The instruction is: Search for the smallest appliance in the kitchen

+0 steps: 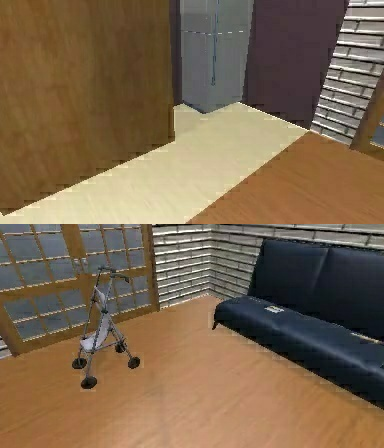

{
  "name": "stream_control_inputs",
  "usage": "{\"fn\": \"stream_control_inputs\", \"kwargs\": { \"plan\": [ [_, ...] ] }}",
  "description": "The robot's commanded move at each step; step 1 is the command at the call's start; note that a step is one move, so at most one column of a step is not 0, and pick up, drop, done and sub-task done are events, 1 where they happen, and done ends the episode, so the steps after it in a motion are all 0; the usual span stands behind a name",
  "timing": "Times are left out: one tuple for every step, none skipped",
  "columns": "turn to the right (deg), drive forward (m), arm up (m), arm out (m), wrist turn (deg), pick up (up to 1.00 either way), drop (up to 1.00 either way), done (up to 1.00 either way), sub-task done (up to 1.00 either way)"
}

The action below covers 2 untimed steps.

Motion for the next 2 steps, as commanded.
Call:
{"fn": "stream_control_inputs", "kwargs": {
  "plan": [
    [0.0,1.00,0.00,0.00,0.0,0.00,0.00,0.00,0.00],
    [0.0,0.90,0.00,0.00,0.0,0.00,0.00,0.00,0.00]
  ]
}}
